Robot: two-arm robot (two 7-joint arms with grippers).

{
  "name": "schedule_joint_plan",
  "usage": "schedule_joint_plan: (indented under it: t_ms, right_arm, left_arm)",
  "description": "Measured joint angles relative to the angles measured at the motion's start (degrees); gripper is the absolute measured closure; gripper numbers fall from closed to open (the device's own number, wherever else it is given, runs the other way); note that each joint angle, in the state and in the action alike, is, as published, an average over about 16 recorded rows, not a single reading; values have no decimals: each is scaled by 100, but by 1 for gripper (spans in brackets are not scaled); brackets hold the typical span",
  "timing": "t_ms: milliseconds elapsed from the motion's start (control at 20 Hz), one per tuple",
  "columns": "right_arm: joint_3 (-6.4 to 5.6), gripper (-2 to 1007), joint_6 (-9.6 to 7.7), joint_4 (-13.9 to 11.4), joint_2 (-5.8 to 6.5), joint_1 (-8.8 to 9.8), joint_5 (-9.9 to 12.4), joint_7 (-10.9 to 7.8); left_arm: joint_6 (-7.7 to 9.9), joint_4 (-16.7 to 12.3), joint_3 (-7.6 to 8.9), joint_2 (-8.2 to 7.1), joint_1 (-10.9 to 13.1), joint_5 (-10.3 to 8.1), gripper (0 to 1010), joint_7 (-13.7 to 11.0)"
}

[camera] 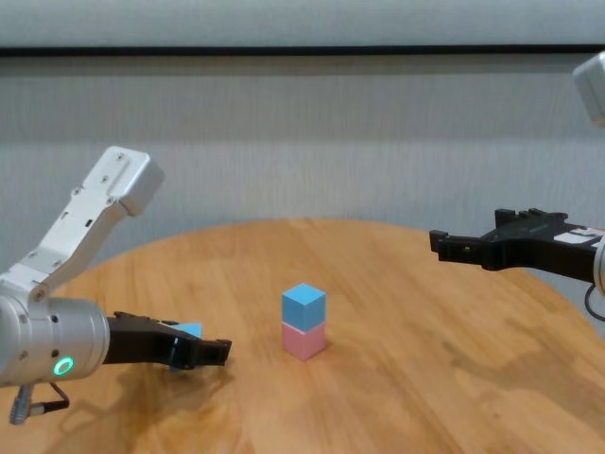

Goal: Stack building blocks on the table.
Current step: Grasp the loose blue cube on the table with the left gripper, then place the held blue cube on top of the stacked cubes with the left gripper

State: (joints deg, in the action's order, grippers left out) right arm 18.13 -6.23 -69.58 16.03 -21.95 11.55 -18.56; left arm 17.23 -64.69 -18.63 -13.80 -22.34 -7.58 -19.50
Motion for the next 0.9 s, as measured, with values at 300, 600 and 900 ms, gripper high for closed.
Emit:
schedule_joint_plan:
  t_ms: [300, 600, 900]
  right_arm:
    - [0, 5, 0, 0, 0, 0, 0, 0]
    - [0, 5, 0, 0, 0, 0, 0, 0]
    - [0, 5, 0, 0, 0, 0, 0, 0]
  left_arm:
    - [-19, -26, -4, -7, 22, -3, 338, 9]
    - [-21, -56, -10, -12, 46, -4, 431, 19]
    - [-16, -102, -8, -22, 70, -1, 452, 32]
